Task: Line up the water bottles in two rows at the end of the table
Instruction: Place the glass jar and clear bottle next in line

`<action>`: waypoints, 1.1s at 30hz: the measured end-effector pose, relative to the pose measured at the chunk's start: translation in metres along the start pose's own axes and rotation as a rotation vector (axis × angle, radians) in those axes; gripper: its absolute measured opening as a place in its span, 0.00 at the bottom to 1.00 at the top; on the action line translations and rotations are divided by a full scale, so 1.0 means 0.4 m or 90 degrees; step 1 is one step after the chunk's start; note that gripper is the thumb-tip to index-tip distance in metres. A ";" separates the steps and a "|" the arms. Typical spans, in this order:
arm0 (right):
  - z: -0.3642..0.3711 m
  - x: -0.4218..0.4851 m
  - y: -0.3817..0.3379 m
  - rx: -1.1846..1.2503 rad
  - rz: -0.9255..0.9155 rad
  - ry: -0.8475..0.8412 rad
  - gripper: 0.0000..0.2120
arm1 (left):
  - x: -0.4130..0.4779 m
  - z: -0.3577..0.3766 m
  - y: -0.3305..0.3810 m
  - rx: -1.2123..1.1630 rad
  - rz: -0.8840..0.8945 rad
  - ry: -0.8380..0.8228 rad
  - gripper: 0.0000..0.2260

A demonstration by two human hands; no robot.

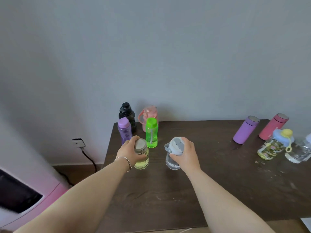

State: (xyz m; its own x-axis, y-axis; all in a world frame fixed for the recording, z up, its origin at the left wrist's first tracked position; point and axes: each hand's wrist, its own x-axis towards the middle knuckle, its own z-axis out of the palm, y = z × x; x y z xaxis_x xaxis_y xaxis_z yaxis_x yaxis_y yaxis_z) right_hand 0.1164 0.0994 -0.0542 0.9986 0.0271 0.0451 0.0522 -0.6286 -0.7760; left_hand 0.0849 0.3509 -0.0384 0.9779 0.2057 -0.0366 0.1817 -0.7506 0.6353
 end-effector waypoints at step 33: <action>0.286 0.079 -0.061 -0.057 -0.077 -0.108 0.37 | 0.110 -0.001 -0.204 0.017 -0.064 -0.040 0.36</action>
State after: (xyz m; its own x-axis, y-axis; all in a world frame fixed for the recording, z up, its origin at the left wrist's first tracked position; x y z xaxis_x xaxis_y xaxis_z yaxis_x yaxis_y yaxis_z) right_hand 0.1475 0.2045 -0.1058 0.9724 0.2323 0.0226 0.1788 -0.6791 -0.7119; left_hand 0.1131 0.4217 -0.0915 0.9590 0.2420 -0.1474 0.2809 -0.7448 0.6052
